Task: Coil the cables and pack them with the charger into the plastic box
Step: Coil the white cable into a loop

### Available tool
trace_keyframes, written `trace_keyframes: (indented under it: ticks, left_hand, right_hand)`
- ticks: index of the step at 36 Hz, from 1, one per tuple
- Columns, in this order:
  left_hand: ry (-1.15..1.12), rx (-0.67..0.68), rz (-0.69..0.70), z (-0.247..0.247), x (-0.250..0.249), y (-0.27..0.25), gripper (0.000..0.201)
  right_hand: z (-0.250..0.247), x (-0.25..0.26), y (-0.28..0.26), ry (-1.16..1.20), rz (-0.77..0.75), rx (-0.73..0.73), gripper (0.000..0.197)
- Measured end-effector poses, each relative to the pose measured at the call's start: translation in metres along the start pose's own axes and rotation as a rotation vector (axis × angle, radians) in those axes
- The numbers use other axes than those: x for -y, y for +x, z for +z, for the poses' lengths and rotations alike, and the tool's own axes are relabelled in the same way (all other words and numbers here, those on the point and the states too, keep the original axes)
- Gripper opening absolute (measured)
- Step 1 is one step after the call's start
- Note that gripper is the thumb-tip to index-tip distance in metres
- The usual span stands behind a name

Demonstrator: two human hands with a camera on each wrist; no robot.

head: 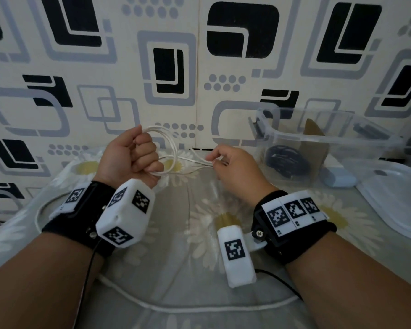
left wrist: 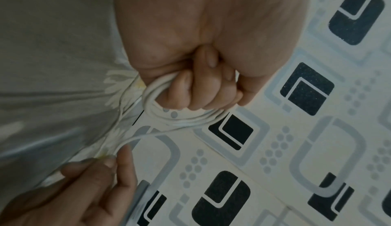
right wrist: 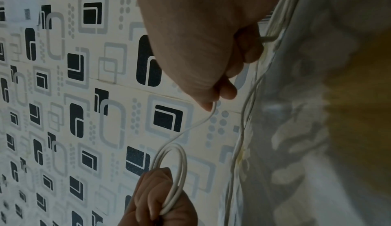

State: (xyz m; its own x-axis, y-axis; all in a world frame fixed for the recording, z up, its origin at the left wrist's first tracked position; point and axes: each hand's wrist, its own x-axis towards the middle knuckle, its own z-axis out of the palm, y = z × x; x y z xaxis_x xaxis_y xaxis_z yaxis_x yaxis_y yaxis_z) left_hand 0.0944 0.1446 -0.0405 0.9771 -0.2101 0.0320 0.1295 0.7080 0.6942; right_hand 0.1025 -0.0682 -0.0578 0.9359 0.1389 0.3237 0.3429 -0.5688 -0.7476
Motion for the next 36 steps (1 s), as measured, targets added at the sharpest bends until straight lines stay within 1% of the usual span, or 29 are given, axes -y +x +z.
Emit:
trace_keyframes:
  ticks: [4,10,13,18,21,24,29,33,36]
  left_hand:
    - [-0.052,0.03,0.024,-0.001,0.0,0.001,0.026]
    - [-0.193,0.007,0.034,-0.008,-0.001,0.003,0.024]
    - [-0.25,0.034,0.019,-0.009,-0.003,0.004,0.019]
    - [-0.285,0.011,0.098,-0.007,-0.001,0.004,0.022]
    - [-0.299,0.041,0.125,-0.005,0.001,0.004,0.021]
    - [-0.285,0.078,0.127,-0.003,0.003,0.003,0.02]
    - [-0.222,0.135,0.096,-0.001,0.006,0.004,0.023]
    - [-0.132,0.114,0.105,0.006,0.009,0.002,0.022]
    - [-0.064,0.11,0.108,0.009,0.012,0.002,0.022]
  right_hand:
    - [0.002,0.0,-0.001,0.008,0.0,0.085,0.022]
    - [0.001,0.005,-0.006,0.016,-0.008,0.227,0.025]
    - [0.0,0.005,-0.007,-0.021,-0.026,0.263,0.034]
    - [0.0,0.006,-0.007,-0.131,-0.062,0.35,0.051]
    - [0.001,0.005,-0.006,-0.167,-0.074,0.365,0.055]
    - [0.001,0.004,-0.006,-0.157,-0.09,0.421,0.057]
    - [0.003,0.006,-0.006,-0.132,-0.175,0.472,0.055]
    - [0.003,0.008,-0.007,-0.111,-0.252,0.495,0.047]
    - [0.001,0.012,-0.01,-0.033,-0.263,0.494,0.038]
